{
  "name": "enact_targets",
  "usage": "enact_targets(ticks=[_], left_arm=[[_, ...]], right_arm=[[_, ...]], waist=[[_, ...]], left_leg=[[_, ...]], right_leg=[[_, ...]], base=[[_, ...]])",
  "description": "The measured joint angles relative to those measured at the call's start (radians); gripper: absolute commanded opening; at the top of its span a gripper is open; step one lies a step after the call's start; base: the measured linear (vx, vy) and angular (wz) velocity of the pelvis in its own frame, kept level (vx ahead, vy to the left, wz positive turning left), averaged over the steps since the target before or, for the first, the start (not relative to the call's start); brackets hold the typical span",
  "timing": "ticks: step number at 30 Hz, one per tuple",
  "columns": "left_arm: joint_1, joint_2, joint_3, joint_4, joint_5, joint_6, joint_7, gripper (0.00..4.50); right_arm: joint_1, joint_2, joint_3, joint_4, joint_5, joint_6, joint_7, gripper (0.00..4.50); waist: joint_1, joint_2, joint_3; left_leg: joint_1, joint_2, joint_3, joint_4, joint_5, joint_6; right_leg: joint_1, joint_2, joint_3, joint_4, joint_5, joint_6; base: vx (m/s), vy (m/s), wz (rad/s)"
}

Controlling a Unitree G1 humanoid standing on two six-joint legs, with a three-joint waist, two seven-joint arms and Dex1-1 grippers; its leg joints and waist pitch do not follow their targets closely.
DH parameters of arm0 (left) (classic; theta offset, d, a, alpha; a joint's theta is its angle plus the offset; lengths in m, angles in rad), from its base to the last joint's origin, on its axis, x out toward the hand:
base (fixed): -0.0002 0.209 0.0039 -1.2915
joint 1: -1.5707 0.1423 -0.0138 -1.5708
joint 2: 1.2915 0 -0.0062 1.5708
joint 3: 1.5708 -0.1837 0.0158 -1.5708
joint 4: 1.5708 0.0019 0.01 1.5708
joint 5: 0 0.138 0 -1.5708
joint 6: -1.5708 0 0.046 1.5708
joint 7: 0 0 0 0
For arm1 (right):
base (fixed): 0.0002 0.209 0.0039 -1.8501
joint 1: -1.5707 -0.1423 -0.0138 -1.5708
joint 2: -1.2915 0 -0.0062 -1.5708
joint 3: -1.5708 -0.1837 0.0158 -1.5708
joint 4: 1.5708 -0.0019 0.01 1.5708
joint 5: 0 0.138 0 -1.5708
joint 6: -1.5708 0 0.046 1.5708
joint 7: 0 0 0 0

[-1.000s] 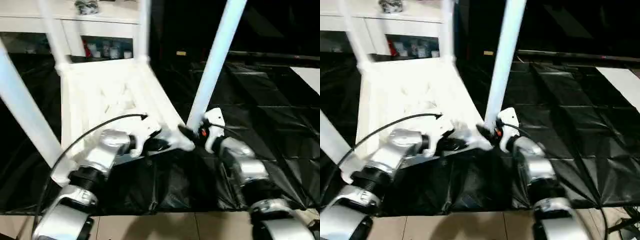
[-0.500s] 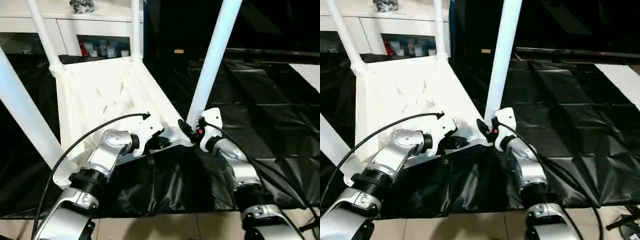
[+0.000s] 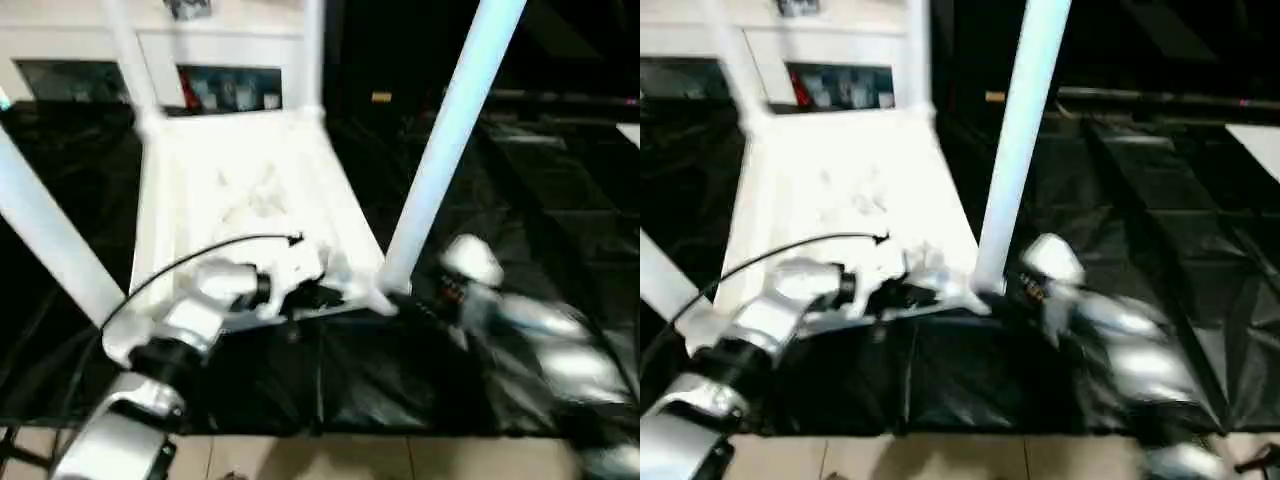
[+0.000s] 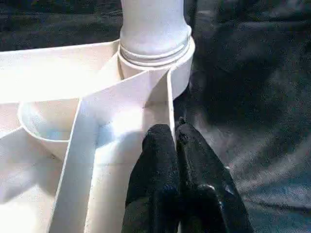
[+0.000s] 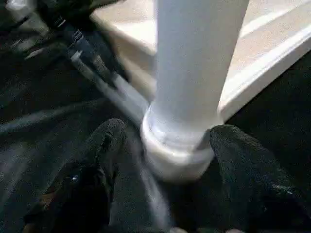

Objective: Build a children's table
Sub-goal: Rotate leg to tighten

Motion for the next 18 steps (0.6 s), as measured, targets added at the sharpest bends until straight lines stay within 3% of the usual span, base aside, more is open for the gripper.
enact_targets(ticks=[5, 8, 11, 16, 17, 18], left_arm=[[0.003, 0.028, -0.001, 0.018, -0.037, -0.054, -0.110, 0.00], [0.011, 0.039, -0.002, 0.034, -0.063, -0.091, -0.192, 0.00], [0.010, 0.040, -0.010, 0.046, -0.064, -0.126, -0.221, 0.00], [0.009, 0.039, -0.007, 0.078, -0.069, -0.173, -0.224, 0.00], [0.009, 0.039, -0.002, 0.078, -0.072, -0.162, -0.219, 0.43], [0.009, 0.037, 0.003, 0.078, -0.073, -0.151, -0.205, 0.43]], right_arm=[[0.042, -0.095, -0.118, -0.034, 0.046, 0.058, 0.022, 3.13], [0.045, -0.107, -0.184, -0.042, 0.054, 0.064, -0.050, 3.13], [0.045, -0.089, -0.193, -0.046, 0.057, 0.070, -0.116, 3.13], [0.045, -0.007, -0.192, -0.081, 0.031, 0.104, -0.266, 3.13], [0.038, 0.016, -0.193, -0.080, 0.015, 0.111, -0.313, 3.15], [0.026, 0.046, -0.195, -0.079, -0.002, 0.122, -0.371, 3.15]], waist=[[0.004, 0.012, 0.006], [0.016, 0.019, 0.006], [0.026, 0.025, 0.005], [0.023, 0.036, 0.003], [0.022, 0.036, 0.003], [0.021, 0.037, 0.004]], left_leg=[[0.000, 0.000, 0.000, 0.001, 0.000, 0.000], [0.000, 0.000, 0.000, 0.001, 0.000, 0.000], [0.000, 0.000, 0.000, 0.002, 0.000, 0.000], [0.000, 0.000, 0.001, 0.003, 0.000, 0.000], [0.000, 0.000, 0.001, 0.003, 0.000, 0.000], [0.000, 0.000, 0.001, 0.003, 0.001, 0.000]], right_leg=[[0.000, 0.000, 0.001, 0.001, 0.000, 0.000], [0.000, 0.000, 0.000, 0.001, 0.000, 0.000], [0.000, 0.000, 0.000, 0.001, 0.000, 0.000], [0.000, -0.001, 0.001, 0.002, 0.000, 0.000], [0.000, -0.001, 0.001, 0.003, 0.000, 0.000], [-0.001, -0.001, 0.001, 0.004, 0.000, 0.000]], base=[[0.000, 0.000, 0.00], [0.000, 0.000, 0.00], [0.000, 0.000, 0.00], [0.000, 0.000, 0.00], [0.000, 0.000, 0.00], [0.000, 0.000, 0.00]])
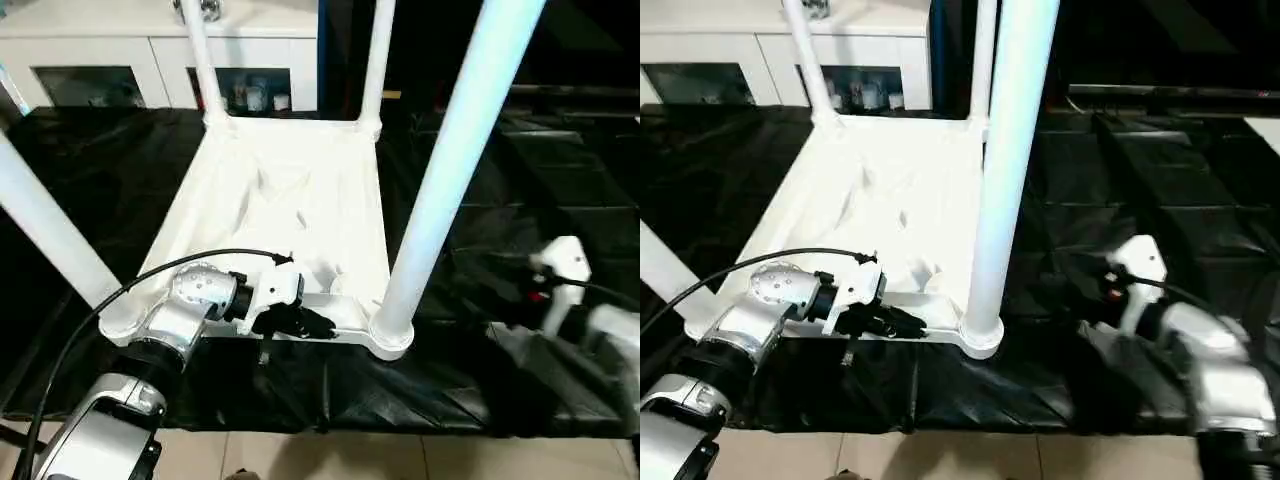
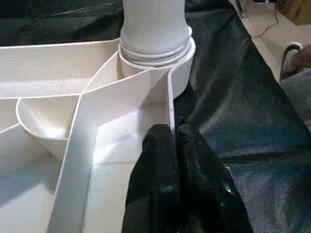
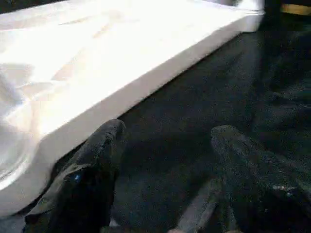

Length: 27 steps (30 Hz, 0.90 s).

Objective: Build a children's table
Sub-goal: Rotate leg to tighten

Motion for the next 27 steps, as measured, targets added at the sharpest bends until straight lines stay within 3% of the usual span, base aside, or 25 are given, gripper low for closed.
enact_targets(ticks=[1, 7, 11, 15, 19, 24, 26, 27], left_arm=[[0.000, -0.013, 0.025, -0.001, -0.020, 0.012, 0.027, 0.54], [0.026, -0.041, 0.264, -0.178, -0.134, 0.144, 0.382, 1.00], [0.108, -0.068, 0.373, -0.303, -0.112, 0.277, 0.664, 1.34], [0.202, -0.105, 0.441, -0.433, -0.086, 0.386, 0.801, 1.41], [0.330, -0.211, 0.511, -0.588, -0.076, 0.387, 0.961, 1.41], [0.420, -0.240, 0.507, -0.684, -0.074, 0.387, 1.044, 1.41], [0.440, -0.242, 0.489, -0.727, -0.075, 0.397, 1.062, 1.41], [0.440, -0.241, 0.482, -0.747, -0.073, 0.410, 1.064, 1.41]], right_arm=[[-0.012, 0.031, 0.000, 0.002, -0.011, 0.008, -0.061, 3.43], [-0.031, 0.113, -0.004, -0.009, -0.069, 0.020, -0.276, 3.89], [-0.026, 0.170, 0.002, -0.084, -0.120, 0.017, -0.387, 4.12], [-0.011, 0.207, 0.016, -0.141, -0.169, 0.078, -0.493, 4.44], [0.036, 0.262, 0.048, -0.161, -0.161, 0.104, -0.518, 4.44], [0.053, 0.280, 0.062, -0.168, -0.160, 0.106, -0.547, 4.44], [0.057, 0.283, 0.063, -0.179, -0.163, 0.109, -0.550, 4.44], [0.057, 0.285, 0.064, -0.188, -0.164, 0.112, -0.550, 4.44]], waist=[[-0.001, 0.002, 0.001], [-0.015, 0.002, 0.001], [-0.035, -0.003, 0.002], [-0.037, -0.013, 0.005], [-0.040, -0.019, 0.006], [-0.037, -0.025, 0.007], [-0.036, -0.027, 0.005], [-0.036, -0.027, 0.002]], left_leg=[[0.000, 0.000, 0.000, 0.000, 0.000, 0.000], [0.000, -0.001, 0.000, 0.001, 0.001, -0.002], [-0.003, -0.001, 0.000, 0.001, 0.000, -0.001], [-0.004, -0.001, -0.001, 0.001, 0.000, -0.001], [-0.008, 0.000, -0.001, 0.001, 0.000, 0.000], [-0.008, 0.000, -0.002, 0.001, 0.000, 0.000], [-0.016, -0.002, -0.003, 0.005, 0.003, 0.005], [-0.028, -0.001, -0.003, 0.015, 0.005, 0.007]], right_leg=[[0.000, 0.000, 0.000, 0.001, 0.000, 0.000], [-0.001, 0.000, 0.000, 0.005, -0.001, 0.002], [-0.002, 0.001, 0.000, 0.005, -0.002, 0.004], [-0.002, 0.001, 0.000, 0.003, -0.003, 0.005], [-0.003, 0.001, 0.000, 0.001, -0.003, 0.005], [-0.003, 0.001, 0.000, 0.000, -0.004, 0.008], [-0.007, 0.002, 0.000, 0.000, 0.002, 0.008], [-0.019, 0.004, 0.000, 0.005, 0.005, 0.007]], base=[[0.000, 0.000, 0.00], [0.000, 0.000, 0.00], [0.000, 0.000, 0.00], [0.000, 0.000, 0.00], [0.000, 0.000, 0.00], [0.000, 0.000, 0.00], [0.000, 0.000, 0.00], [0.000, 0.000, 0.00]])
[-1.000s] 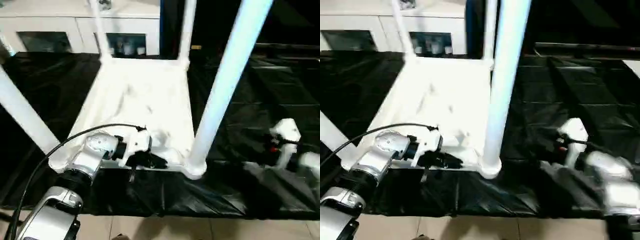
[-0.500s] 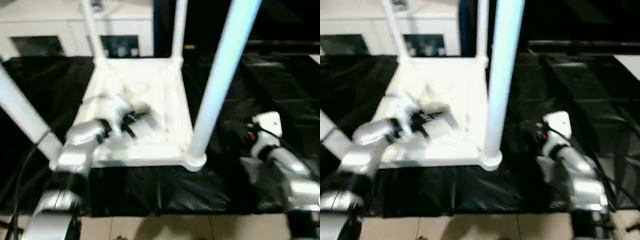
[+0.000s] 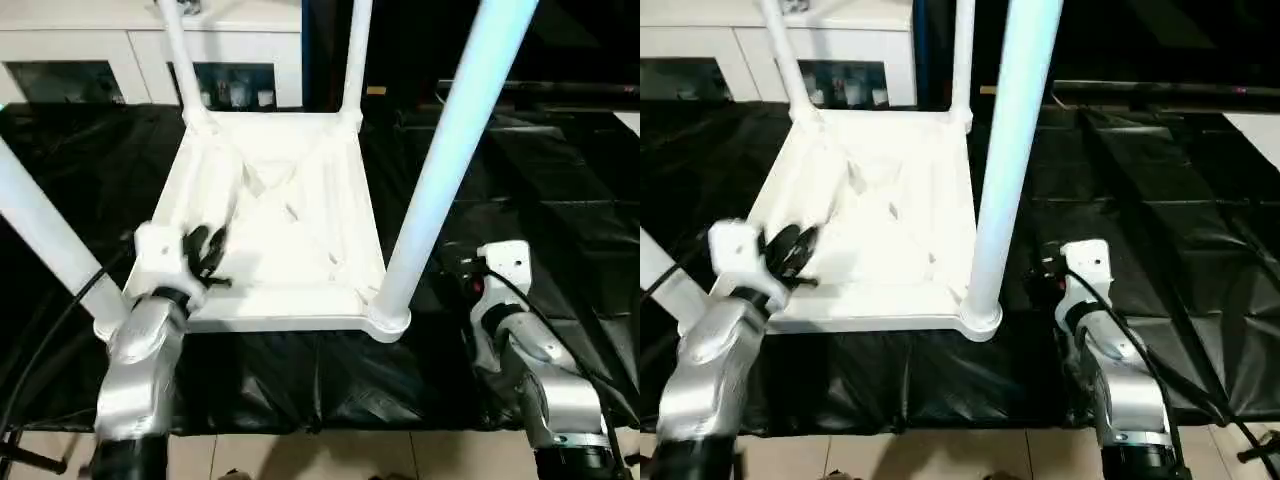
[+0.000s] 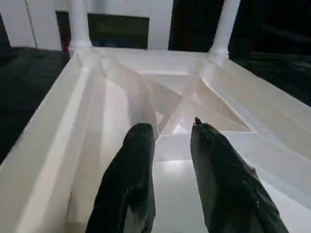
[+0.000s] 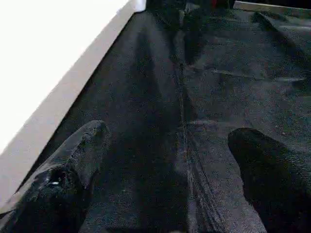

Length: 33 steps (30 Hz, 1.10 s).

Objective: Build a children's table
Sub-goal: Rotate leg to tighten

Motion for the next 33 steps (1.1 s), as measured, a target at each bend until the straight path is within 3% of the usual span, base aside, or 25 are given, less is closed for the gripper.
enact_targets(ticks=[2, 4, 5, 6, 7, 8, 9, 10, 11, 12, 13, 14, 15, 17, 19, 22, 27, 30, 33], left_arm=[[0.000, 0.001, -0.016, -0.034, 0.006, 0.035, 0.000, 1.59], [0.036, -0.011, -0.023, -0.081, 0.001, 0.051, -0.007, 1.77], [0.061, -0.012, -0.024, -0.101, -0.003, 0.051, -0.013, 1.77], [0.094, -0.008, -0.025, -0.126, -0.003, 0.053, -0.019, 1.77], [0.139, 0.004, -0.025, -0.156, -0.002, 0.053, -0.024, 2.11], [0.181, 0.015, -0.023, -0.185, 0.001, 0.053, -0.025, 2.11], [0.212, 0.031, -0.021, -0.209, 0.003, 0.054, -0.025, 2.11], [0.216, 0.044, -0.024, -0.222, 0.005, 0.055, -0.025, 2.18], [0.219, 0.044, -0.018, -0.247, 0.005, 0.050, -0.024, 2.20], [0.238, 0.041, -0.008, -0.265, 0.005, 0.047, -0.016, 2.49], [0.289, 0.030, -0.007, -0.275, 0.007, 0.049, -0.005, 2.61], [0.326, 0.022, -0.010, -0.277, 0.009, 0.049, 0.000, 2.61], [0.341, 0.021, -0.009, -0.281, 0.016, 0.050, 0.008, 2.65], [0.344, 0.007, 0.011, -0.317, 0.028, 0.041, 0.033, 2.80], [0.367, -0.014, 0.021, -0.353, 0.034, 0.019, 0.059, 3.03], [0.395, -0.037, 0.025, -0.373, 0.048, -0.014, 0.108, 3.25], [0.384, -0.052, 0.039, -0.370, 0.043, -0.020, 0.168, 3.67], [0.339, -0.009, 0.053, -0.320, 0.038, -0.018, 0.155, 3.92], [0.257, 0.031, 0.070, -0.231, 0.034, -0.008, 0.144, 4.14]], right_arm=[[0.000, 0.006, 0.004, -0.019, 0.001, 0.001, 0.000, 4.48], [0.008, 0.006, 0.006, -0.025, 0.004, 0.001, 0.002, 4.50], [0.022, 0.004, 0.005, -0.031, 0.007, 0.001, 0.002, 4.50], [0.040, 0.002, 0.005, -0.041, 0.010, 0.001, 0.005, 4.50], [0.056, -0.007, 0.005, -0.055, 0.014, 0.001, 0.017, 4.50], [0.063, -0.020, 0.006, -0.063, 0.026, -0.003, 0.041, 4.50], [0.073, -0.032, 0.006, -0.078, 0.037, -0.008, 0.065, 4.50], [0.107, -0.052, 0.001, -0.105, 0.052, -0.014, 0.092, 4.50], [0.113, -0.071, -0.004, -0.106, 0.056, -0.014, 0.112, 4.50], [0.103, -0.097, 0.000, -0.108, 0.064, -0.014, 0.143, 4.50], [0.102, -0.123, 0.007, -0.120, 0.077, -0.015, 0.187, 4.50], [0.107, -0.137, 0.008, -0.131, 0.092, -0.016, 0.221, 4.50], [0.115, -0.150, 0.007, -0.140, 0.106, -0.019, 0.250, 4.50], [0.124, -0.181, 0.016, -0.145, 0.141, -0.019, 0.328, 4.50], [0.125, -0.228, 0.030, -0.176, 0.177, -0.019, 0.413, 4.50], [0.153, -0.266, 0.039, -0.238, 0.233, -0.008, 0.516, 4.50], [0.162, -0.297, 0.077, -0.256, 0.311, 0.024, 0.635, 4.50], [0.143, -0.293, 0.092, -0.256, 0.328, 0.024, 0.656, 4.50], [0.075, -0.250, 0.143, -0.207, 0.311, 0.010, 0.655, 4.50]], waist=[[-0.001, -0.002, -0.008], [-0.006, -0.001, -0.011], [-0.010, 0.000, -0.010], [-0.016, 0.003, -0.008], [-0.031, 0.010, 0.004], [-0.046, 0.025, 0.014], [-0.042, 0.039, 0.024], [-0.020, 0.036, 0.029], [0.007, 0.005, 0.021], [0.015, -0.021, 0.012], [0.035, -0.015, 0.016], [0.044, -0.001, 0.014], [0.048, 0.012, 0.008], [0.043, 0.010, 0.009], [0.041, 0.009, 0.007], [0.034, 0.007, 0.002], [0.017, -0.006, -0.002], [0.009, -0.007, -0.002], [0.004, -0.006, -0.003]], left_leg=[[-0.045, 0.002, -0.003, 0.029, 0.005, 0.012], [-0.077, 0.004, -0.004, 0.038, 0.011, 0.027], [-0.079, 0.005, -0.003, 0.037, 0.013, 0.032], [-0.072, 0.006, -0.001, 0.036, 0.010, 0.027], [-0.050, 0.007, -0.001, 0.036, 0.007, 0.022], [-0.035, 0.013, -0.007, 0.035, 0.005, 0.019], [-0.025, 0.026, -0.010, 0.026, 0.005, 0.018], [-0.023, 0.024, 0.012, 0.023, 0.005, 0.018], [-0.023, 0.024, 0.038, 0.025, 0.005, 0.018], [-0.021, 0.021, 0.050, 0.029, 0.005, 0.017], [-0.027, 0.007, 0.028, 0.068, -0.024, 0.023], [-0.024, -0.015, -0.014, 0.085, -0.027, 0.030], [-0.010, -0.027, -0.031, 0.071, -0.027, 0.018], [-0.007, -0.027, -0.023, 0.046, -0.023, 0.008], [-0.006, -0.020, -0.019, 0.031, -0.022, 0.010], [-0.006, -0.015, -0.017, 0.027, -0.014, 0.019], [-0.006, -0.016, -0.013, 0.027, -0.011, 0.024], [-0.006, -0.016, -0.012, 0.025, -0.011, 0.024], [-0.007, -0.016, -0.012, 0.023, -0.010, 0.024]], right_leg=[[-0.042, 0.005, -0.001, 0.013, 0.018, 0.007], [-0.065, 0.004, -0.002, 0.001, 0.034, -0.001], [-0.063, 0.002, -0.004, -0.008, 0.044, -0.004], [-0.054, 0.002, -0.007, -0.018, 0.045, 0.000], [-0.038, -0.001, -0.019, -0.031, 0.043, 0.003], [-0.012, -0.004, -0.051, -0.051, 0.040, 0.007], [0.017, -0.011, -0.069, -0.026, 0.005, 0.007], [0.027, -0.024, -0.077, 0.094, -0.072, -0.013], [0.056, -0.022, -0.051, 0.131, -0.110, -0.011], [0.062, -0.010, -0.006, 0.156, -0.182, 0.014], [0.049, -0.007, 0.004, 0.152, -0.191, 0.016], [0.059, -0.005, 0.006, 0.149, -0.190, 0.017], [0.057, -0.001, 0.002, 0.143, -0.185, 0.019], [0.058, 0.009, 0.011, 0.110, -0.148, 0.013], [0.075, 0.020, 0.016, 0.069, -0.117, 0.007], [0.084, 0.029, 0.021, 0.039, -0.098, 0.012], [0.089, 0.029, 0.026, 0.030, -0.094, 0.016], [0.088, 0.029, 0.027, 0.029, -0.094, 0.016], [0.084, 0.029, 0.028, 0.031, -0.093, 0.017]], base=[[0.000, 0.000, 0.00], [-0.108, 0.021, -0.03], [-0.125, 0.032, -0.03], [-0.134, 0.048, -0.04], [-0.162, 0.038, -0.09], [-0.162, 0.038, -0.09], [-0.081, 0.059, -0.20], [0.000, 0.000, 0.00], [0.000, 0.000, 0.00], [-0.022, -0.119, -0.01], [-0.024, -0.090, -0.15], [-0.024, -0.090, -0.15], [0.000, 0.000, 0.00], [-0.064, 0.005, 0.21], [-0.053, 0.003, 0.12], [0.005, 0.042, -0.05], [0.003, 0.012, -0.02], [0.000, 0.000, 0.00], [0.000, 0.000, 0.00]])
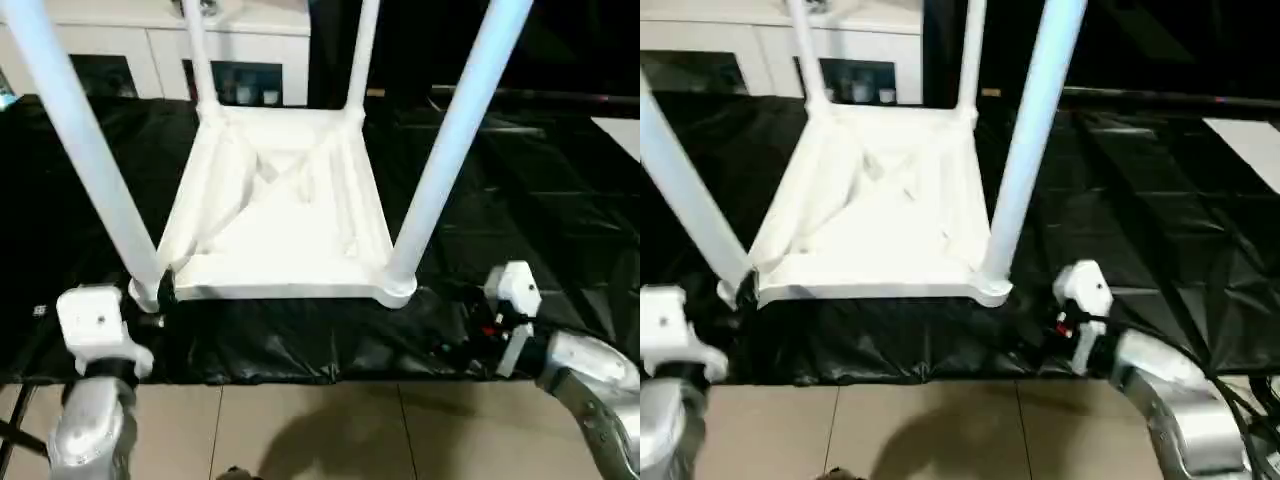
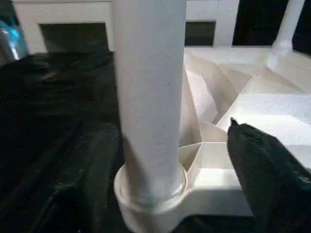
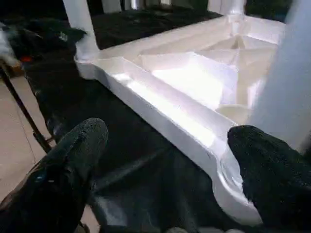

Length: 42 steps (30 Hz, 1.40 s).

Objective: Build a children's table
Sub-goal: Flip table

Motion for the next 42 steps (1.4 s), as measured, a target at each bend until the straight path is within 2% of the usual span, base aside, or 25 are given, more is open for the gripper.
enact_targets(ticks=[3, 7, 10, 13, 15, 19, 20, 23, 24, 25, 28, 30, 36, 40, 42], left_arm=[[-0.065, 0.051, 0.004, 0.089, 0.001, 0.017, -0.011, 4.32], [-0.110, 0.075, 0.021, 0.165, 0.001, 0.058, 0.008, 4.44], [-0.131, 0.071, 0.035, 0.175, -0.010, 0.072, 0.028, 4.05], [-0.145, 0.056, 0.037, 0.175, -0.022, 0.077, 0.046, 4.05], [-0.151, 0.053, 0.043, 0.175, -0.034, 0.079, 0.050, 3.69], [-0.163, 0.047, 0.042, 0.191, -0.057, 0.081, 0.048, 3.68], [-0.166, 0.047, 0.042, 0.194, -0.059, 0.081, 0.048, 3.22], [-0.171, 0.041, 0.036, 0.194, -0.070, 0.087, 0.047, 3.31], [-0.173, 0.039, 0.037, 0.194, -0.076, 0.093, 0.048, 2.94], [-0.175, 0.039, 0.038, 0.194, -0.081, 0.099, 0.048, 2.81], [-0.180, 0.017, 0.048, 0.187, -0.124, 0.122, 0.048, 2.79], [-0.187, -0.006, 0.073, 0.177, -0.168, 0.150, 0.051, 2.37], [-0.220, -0.051, 0.124, 0.151, -0.250, 0.245, 0.074, 2.34], [-0.252, -0.108, 0.153, 0.127, -0.381, 0.325, 0.096, 2.34], [-0.260, -0.129, 0.149, 0.126, -0.414, 0.344, 0.095, 2.34]], right_arm=[[-0.076, 0.054, 0.058, 0.086, -0.055, -0.036, -0.023, 4.50], [-0.119, 0.091, 0.102, 0.151, -0.088, -0.053, -0.038, 4.50], [-0.132, 0.095, 0.116, 0.151, -0.084, -0.057, -0.017, 4.50], [-0.133, 0.093, 0.132, 0.156, -0.072, -0.064, 0.029, 4.50], [-0.134, 0.090, 0.139, 0.164, -0.063, -0.068, 0.057, 4.50], [-0.155, 0.092, 0.168, 0.193, -0.061, -0.085, 0.091, 4.50], [-0.158, 0.093, 0.168, 0.197, -0.061, -0.090, 0.092, 4.50], [-0.164, 0.097, 0.169, 0.206, -0.064, -0.107, 0.093, 4.50], [-0.166, 0.098, 0.169, 0.210, -0.064, -0.108, 0.093, 4.50], [-0.166, 0.099, 0.169, 0.211, -0.065, -0.109, 0.093, 4.50], [-0.167, 0.099, 0.169, 0.211, -0.065, -0.109, 0.093, 4.50], [-0.166, 0.098, 0.169, 0.211, -0.064, -0.109, 0.098, 4.50], [-0.157, 0.096, 0.171, 0.207, -0.062, -0.108, 0.100, 4.50], [-0.142, 0.094, 0.170, 0.188, -0.061, -0.100, 0.086, 4.50], [-0.142, 0.096, 0.170, 0.187, -0.062, -0.094, 0.076, 4.50]], waist=[[0.002, 0.000, -0.001], [0.008, 0.000, -0.001], [0.015, -0.001, -0.001], [0.020, -0.001, -0.001], [0.022, -0.001, -0.001], [0.023, -0.001, -0.001], [0.027, -0.001, -0.001], [0.030, -0.001, -0.001], [0.030, -0.001, -0.001], [0.031, -0.001, -0.001], [0.033, -0.001, -0.002], [0.033, -0.001, -0.002], [0.034, 0.003, 0.001], [0.048, 0.005, 0.002], [0.053, 0.004, 0.003]], left_leg=[[-0.002, 0.000, 0.000, -0.001, 0.005, -0.002], [-0.006, 0.000, 0.000, -0.003, 0.009, 0.000], [-0.006, 0.000, 0.001, -0.003, 0.009, 0.000], [-0.005, 0.000, 0.001, -0.003, 0.009, 0.000], [-0.004, 0.000, 0.001, -0.003, 0.009, 0.000], [-0.003, 0.000, 0.001, -0.003, 0.009, 0.000], [-0.003, 0.000, 0.001, -0.003, 0.009, 0.000], [-0.003, 0.000, 0.001, -0.003, 0.010, 0.000], [-0.003, 0.000, 0.002, -0.003, 0.010, 0.000], [-0.003, 0.000, 0.002, -0.003, 0.010, 0.000], [-0.003, 0.001, 0.002, -0.003, 0.010, 0.000], [-0.003, 0.001, 0.003, -0.003, 0.010, 0.000], [-0.003, 0.001, 0.005, -0.004, 0.010, 0.000], [-0.003, 0.001, 0.007, -0.005, 0.013, 0.004], [-0.004, 0.001, 0.008, -0.005, 0.013, 0.004]], right_leg=[[-0.006, 0.000, 0.000, 0.004, 0.000, 0.000], [-0.009, 0.000, 0.000, 0.003, 0.000, 0.000], [-0.009, 0.000, 0.000, 0.003, 0.000, 0.000], [-0.009, 0.000, 0.000, 0.004, 0.001, -0.001], [-0.009, 0.000, 0.000, 0.004, 0.001, -0.001], [-0.009, 0.000, 0.000, 0.007, 0.001, -0.001], [-0.009, 0.000, 0.000, 0.007, 0.001, -0.001], [-0.009, 0.000, 0.001, 0.007, 0.001, -0.001], [-0.009, 0.000, 0.000, 0.007, 0.001, -0.001], [-0.009, 0.000, 0.001, 0.007, 0.001, -0.001], [-0.009, 0.000, 0.001, 0.006, 0.001, -0.001], [-0.009, 0.000, 0.001, 0.006, 0.001, -0.001], [-0.010, -0.001, 0.001, 0.007, 0.001, -0.001], [-0.010, -0.002, 0.001, 0.007, 0.001, -0.001], [-0.010, -0.002, 0.001, 0.006, 0.001, -0.001]], base=[[0.000, 0.000, 0.00], [0.000, 0.000, 0.00], [0.000, 0.000, 0.00], [0.000, 0.000, 0.00], [0.000, 0.000, 0.00], [0.000, 0.000, 0.00], [0.000, 0.000, 0.00], [0.000, 0.000, 0.00], [0.000, 0.000, 0.00], [0.000, 0.000, 0.00], [0.000, 0.000, 0.00], [0.000, 0.000, 0.00], [0.000, 0.000, 0.00], [0.000, 0.000, 0.00], [0.000, 0.000, 0.00]])
